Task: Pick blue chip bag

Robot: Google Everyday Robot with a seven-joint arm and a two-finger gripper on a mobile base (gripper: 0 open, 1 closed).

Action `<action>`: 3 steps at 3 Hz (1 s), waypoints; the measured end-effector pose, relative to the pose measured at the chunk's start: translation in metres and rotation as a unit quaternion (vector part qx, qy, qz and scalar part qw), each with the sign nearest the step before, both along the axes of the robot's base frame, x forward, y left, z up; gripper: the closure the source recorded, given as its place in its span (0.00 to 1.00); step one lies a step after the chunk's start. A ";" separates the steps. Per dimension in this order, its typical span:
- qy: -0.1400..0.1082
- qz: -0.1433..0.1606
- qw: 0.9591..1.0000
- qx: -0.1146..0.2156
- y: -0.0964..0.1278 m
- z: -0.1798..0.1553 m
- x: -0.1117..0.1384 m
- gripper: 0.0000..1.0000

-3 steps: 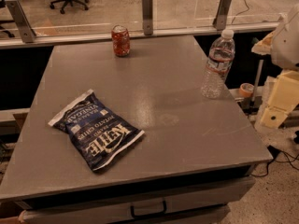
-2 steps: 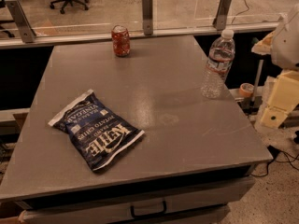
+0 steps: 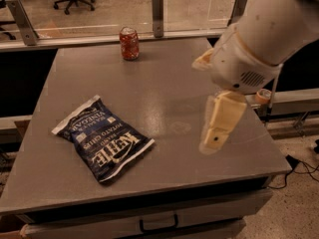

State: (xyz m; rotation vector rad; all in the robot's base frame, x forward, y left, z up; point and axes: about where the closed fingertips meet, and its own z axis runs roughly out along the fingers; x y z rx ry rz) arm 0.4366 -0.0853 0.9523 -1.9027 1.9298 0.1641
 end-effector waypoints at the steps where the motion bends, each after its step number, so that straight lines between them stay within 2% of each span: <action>1: -0.002 0.074 0.995 0.062 0.091 -0.007 0.001 0.00; 2: -0.002 0.073 0.995 0.061 0.090 -0.007 0.000 0.00; 3: -0.004 0.081 0.993 0.090 0.104 -0.013 0.010 0.00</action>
Offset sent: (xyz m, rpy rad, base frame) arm 0.0004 0.0685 -0.0090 0.0908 0.0073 0.1163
